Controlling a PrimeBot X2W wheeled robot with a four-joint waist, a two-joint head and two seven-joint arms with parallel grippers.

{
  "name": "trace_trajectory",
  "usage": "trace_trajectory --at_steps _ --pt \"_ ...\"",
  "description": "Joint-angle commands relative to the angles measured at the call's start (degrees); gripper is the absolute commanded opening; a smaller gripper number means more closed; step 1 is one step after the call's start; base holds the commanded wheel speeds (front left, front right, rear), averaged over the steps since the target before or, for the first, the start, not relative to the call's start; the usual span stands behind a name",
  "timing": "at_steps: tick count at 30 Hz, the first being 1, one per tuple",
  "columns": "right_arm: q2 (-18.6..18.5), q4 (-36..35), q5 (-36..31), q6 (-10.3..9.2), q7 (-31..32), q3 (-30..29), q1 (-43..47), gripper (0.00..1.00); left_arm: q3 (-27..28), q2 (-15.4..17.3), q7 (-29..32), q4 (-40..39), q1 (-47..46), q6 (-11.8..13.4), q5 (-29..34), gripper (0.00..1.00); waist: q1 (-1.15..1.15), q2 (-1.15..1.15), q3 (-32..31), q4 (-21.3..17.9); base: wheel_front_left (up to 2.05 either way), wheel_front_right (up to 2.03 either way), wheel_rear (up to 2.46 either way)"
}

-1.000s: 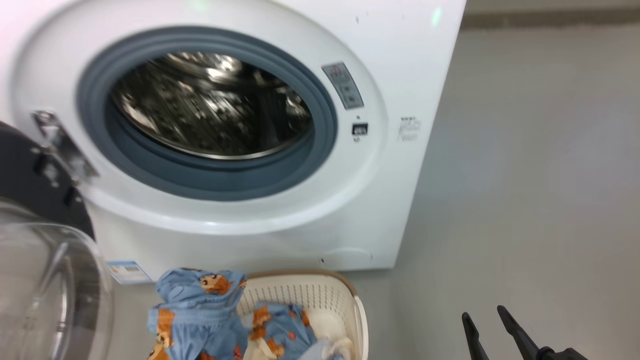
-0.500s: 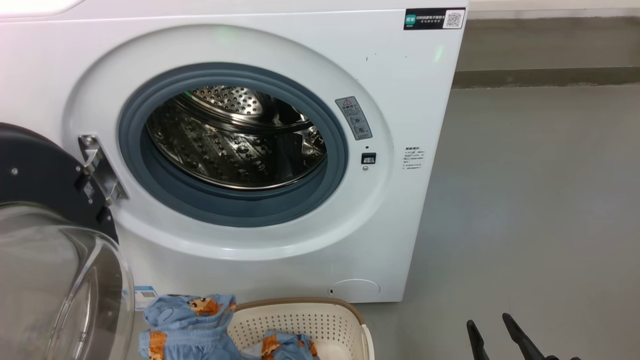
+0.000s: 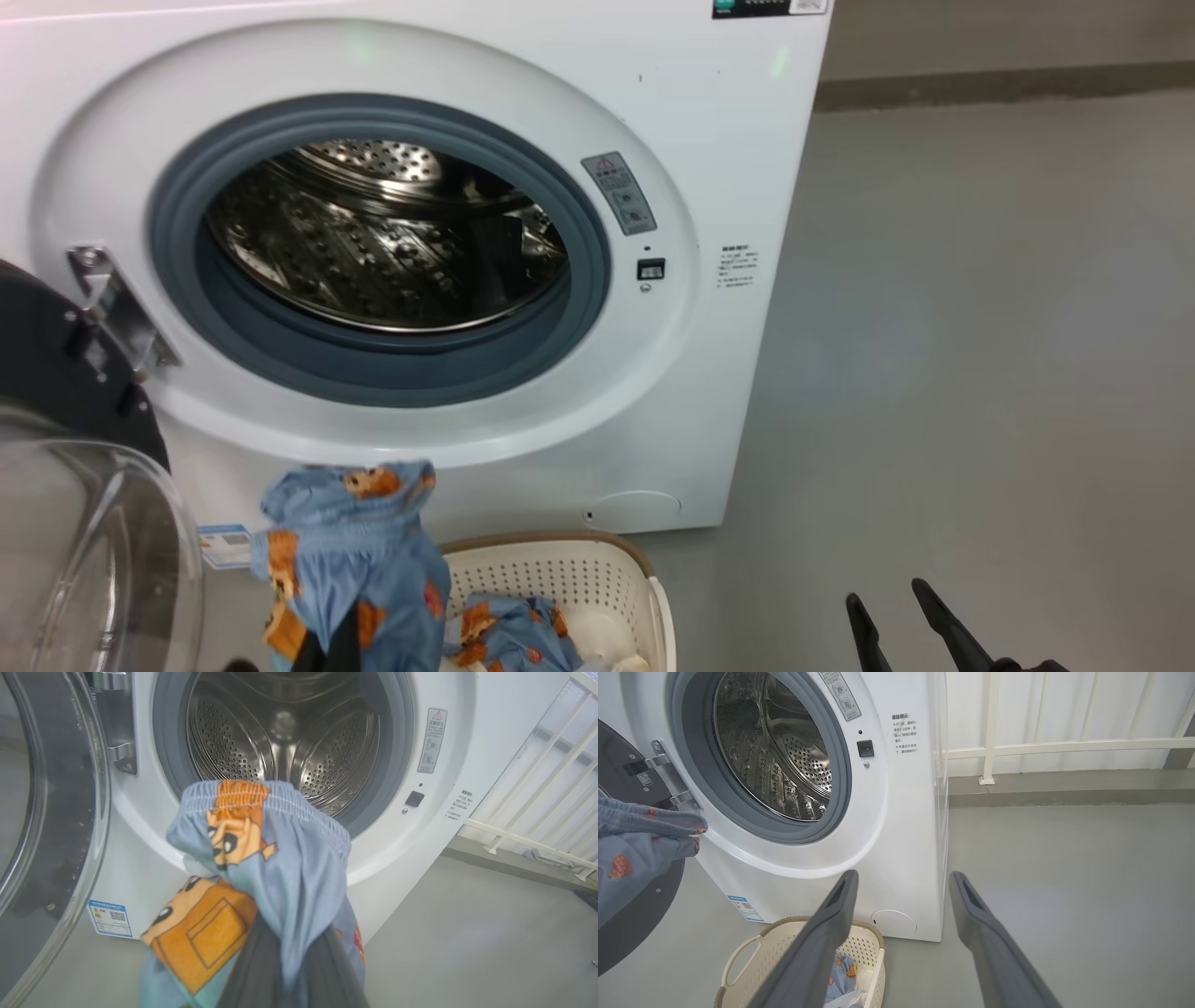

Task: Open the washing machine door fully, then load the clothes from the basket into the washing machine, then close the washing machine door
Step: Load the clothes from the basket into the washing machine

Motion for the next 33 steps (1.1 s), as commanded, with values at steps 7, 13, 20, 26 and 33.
trace_trajectory --at_steps 7,13,20,26,33 --pt "-0.4 -1.84 1.59 0.16 -0.27 4.18 -6.45 1.0 4.05 0.45 -0.6 4.95 -14.72 -0.69 0.4 0.0 0.0 0.0 8.06 -5.81 0.0 0.0 0.0" --pt "-0.4 -1.89 3.92 0.16 -0.27 6.33 -10.25 1.0 8.15 4.99 -0.6 10.73 -25.75 -2.06 1.96 0.0 0.0 0.0 14.24 -11.76 0.0 0.0 0.0" --pt "-0.39 -1.9 6.89 0.16 -0.27 8.23 -12.99 1.0 9.42 11.41 -0.6 17.98 -36.7 -3.17 4.19 0.0 0.0 0.0 20.34 -17.48 0.0 0.0 0.0" --pt "-0.39 -1.93 8.42 0.16 -0.27 10.17 -14.4 1.0 9.4 15.18 -0.58 24.28 -45.0 -3.52 5.6 0.0 0.0 0.0 24.03 -20.16 0.0 0.0 0.0" --pt "-0.39 -1.72 9.51 0.16 -0.27 12.29 -15.45 1.0 8.69 19.89 -0.59 35.07 -54.99 -3.83 7.78 0.0 0.0 0.0 27.99 -22.84 0.0 0.0 0.0"
